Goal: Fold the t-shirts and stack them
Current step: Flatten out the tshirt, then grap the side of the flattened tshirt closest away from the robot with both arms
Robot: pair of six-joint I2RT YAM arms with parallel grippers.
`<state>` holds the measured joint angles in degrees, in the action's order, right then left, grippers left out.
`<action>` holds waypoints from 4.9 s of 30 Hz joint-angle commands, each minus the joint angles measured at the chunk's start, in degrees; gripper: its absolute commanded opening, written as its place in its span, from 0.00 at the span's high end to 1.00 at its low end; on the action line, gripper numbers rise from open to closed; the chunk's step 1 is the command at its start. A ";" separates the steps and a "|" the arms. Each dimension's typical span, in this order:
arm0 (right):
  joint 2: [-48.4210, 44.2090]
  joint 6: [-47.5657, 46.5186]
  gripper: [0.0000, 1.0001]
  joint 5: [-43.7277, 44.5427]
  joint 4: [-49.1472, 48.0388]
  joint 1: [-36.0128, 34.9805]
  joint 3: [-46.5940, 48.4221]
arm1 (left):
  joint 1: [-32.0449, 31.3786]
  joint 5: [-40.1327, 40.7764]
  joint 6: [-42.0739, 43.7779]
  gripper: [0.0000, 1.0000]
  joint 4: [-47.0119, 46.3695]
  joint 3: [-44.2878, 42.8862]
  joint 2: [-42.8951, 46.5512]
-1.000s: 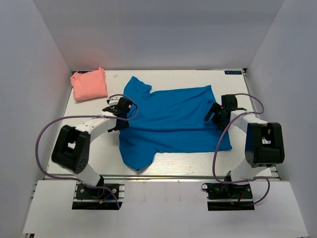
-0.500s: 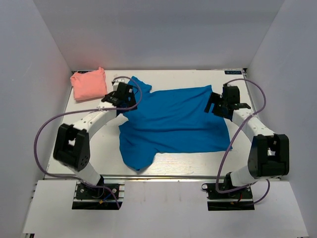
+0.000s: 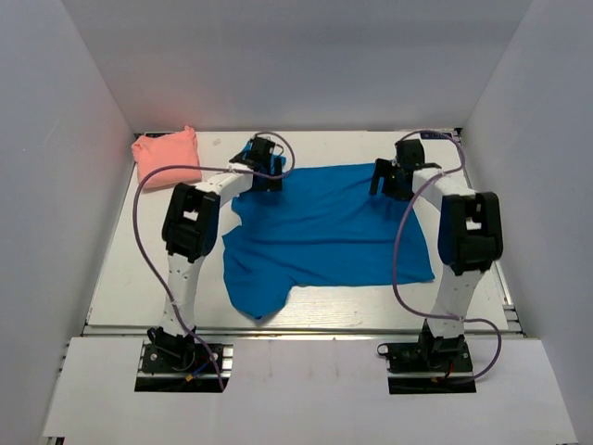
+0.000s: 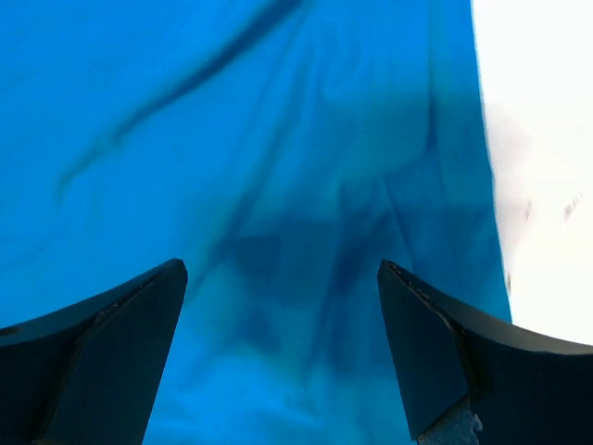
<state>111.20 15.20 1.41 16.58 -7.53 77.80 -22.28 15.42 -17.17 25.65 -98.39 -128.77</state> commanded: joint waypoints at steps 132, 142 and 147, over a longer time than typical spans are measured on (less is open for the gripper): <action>-26.99 3.87 0.09 0.94 7.94 -3.37 -25.59 | -10.50 -15.60 -14.03 0.00 23.13 40.47 50.38; -36.32 12.83 0.09 14.22 11.63 -1.09 -31.48 | -9.45 -12.16 -15.26 0.00 15.75 49.24 49.83; -34.91 16.16 0.09 16.61 12.60 2.86 -34.29 | -9.45 -14.00 -17.99 0.00 11.37 58.56 53.44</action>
<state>75.96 27.73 13.91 27.16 -6.72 44.97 -31.88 2.48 -33.50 41.39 -42.83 -79.26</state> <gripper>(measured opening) 0.907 0.994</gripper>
